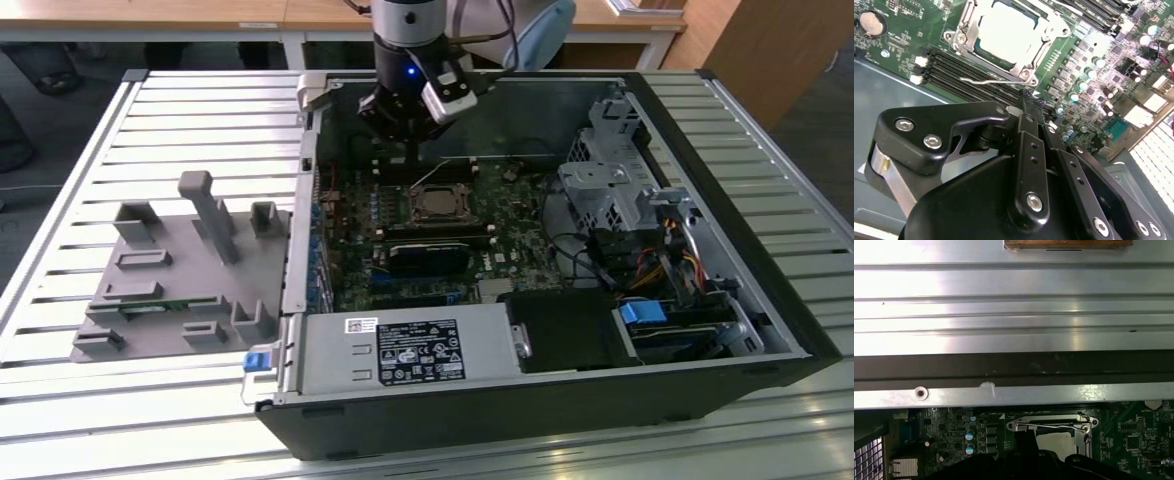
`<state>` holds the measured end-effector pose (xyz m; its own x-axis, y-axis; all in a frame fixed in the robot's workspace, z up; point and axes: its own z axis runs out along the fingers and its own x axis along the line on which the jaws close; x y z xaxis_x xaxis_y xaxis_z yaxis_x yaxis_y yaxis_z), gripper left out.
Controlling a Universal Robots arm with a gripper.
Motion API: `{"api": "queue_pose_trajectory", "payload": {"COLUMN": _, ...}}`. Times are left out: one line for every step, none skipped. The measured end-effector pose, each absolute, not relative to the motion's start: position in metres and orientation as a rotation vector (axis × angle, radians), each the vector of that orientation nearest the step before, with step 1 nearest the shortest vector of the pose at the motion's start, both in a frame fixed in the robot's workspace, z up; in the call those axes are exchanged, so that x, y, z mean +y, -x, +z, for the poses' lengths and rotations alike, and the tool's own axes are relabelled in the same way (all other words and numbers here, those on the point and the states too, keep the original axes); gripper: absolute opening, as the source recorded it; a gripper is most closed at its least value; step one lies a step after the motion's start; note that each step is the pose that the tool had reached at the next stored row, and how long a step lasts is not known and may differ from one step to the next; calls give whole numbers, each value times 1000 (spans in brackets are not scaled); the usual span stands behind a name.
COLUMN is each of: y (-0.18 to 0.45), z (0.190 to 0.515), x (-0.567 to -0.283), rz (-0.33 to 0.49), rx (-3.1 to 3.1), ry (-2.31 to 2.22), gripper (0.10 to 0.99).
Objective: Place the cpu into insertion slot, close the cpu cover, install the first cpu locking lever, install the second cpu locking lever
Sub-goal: 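Install the first cpu locking lever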
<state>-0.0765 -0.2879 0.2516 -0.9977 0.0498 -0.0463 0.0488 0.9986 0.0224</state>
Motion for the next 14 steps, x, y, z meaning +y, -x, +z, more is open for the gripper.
{"api": "queue_pose_trajectory", "payload": {"y": 75, "z": 252, "x": -288, "rz": 33, "rx": 3094, "ry": -76, "gripper": 106}}
{"api": "queue_pose_trajectory", "payload": {"y": 74, "z": 252, "x": -288, "rz": 33, "rx": 3094, "ry": -76, "gripper": 106}}
{"api": "queue_pose_trajectory", "payload": {"y": 73, "z": 252, "x": -288, "rz": 33, "rx": 3094, "ry": -76, "gripper": 106}}
{"api": "queue_pose_trajectory", "payload": {"y": 72, "z": 251, "x": -288, "rz": 33, "rx": 3094, "ry": -76, "gripper": 106}}
{"api": "queue_pose_trajectory", "payload": {"y": 72, "z": 251, "x": -288, "rz": 33, "rx": 3094, "ry": -76, "gripper": 106}}
{"api": "queue_pose_trajectory", "payload": {"y": 71, "z": 251, "x": -288, "rz": 34, "rx": 3094, "ry": -76, "gripper": 106}}
{"api": "queue_pose_trajectory", "payload": {"y": 71, "z": 251, "x": -288, "rz": 36, "rx": 3094, "ry": -76, "gripper": 106}}
{"api": "queue_pose_trajectory", "payload": {"y": 71, "z": 251, "x": -288, "rz": 37, "rx": 3093, "ry": -76, "gripper": 106}}
{"api": "queue_pose_trajectory", "payload": {"y": 71, "z": 250, "x": -288, "rz": 38, "rx": 3093, "ry": -77, "gripper": 106}}
{"api": "queue_pose_trajectory", "payload": {"y": 71, "z": 250, "x": -288, "rz": 37, "rx": 3094, "ry": -77, "gripper": 106}}
{"api": "queue_pose_trajectory", "payload": {"y": 70, "z": 249, "x": -288, "rz": 37, "rx": 3094, "ry": -76, "gripper": 106}}
{"api": "queue_pose_trajectory", "payload": {"y": 70, "z": 249, "x": -288, "rz": 37, "rx": 3094, "ry": -76, "gripper": 106}}
{"api": "queue_pose_trajectory", "payload": {"y": 70, "z": 248, "x": -288, "rz": 37, "rx": 3094, "ry": -76, "gripper": 106}}
{"api": "queue_pose_trajectory", "payload": {"y": 70, "z": 248, "x": -288, "rz": 37, "rx": 3094, "ry": -77, "gripper": 106}}
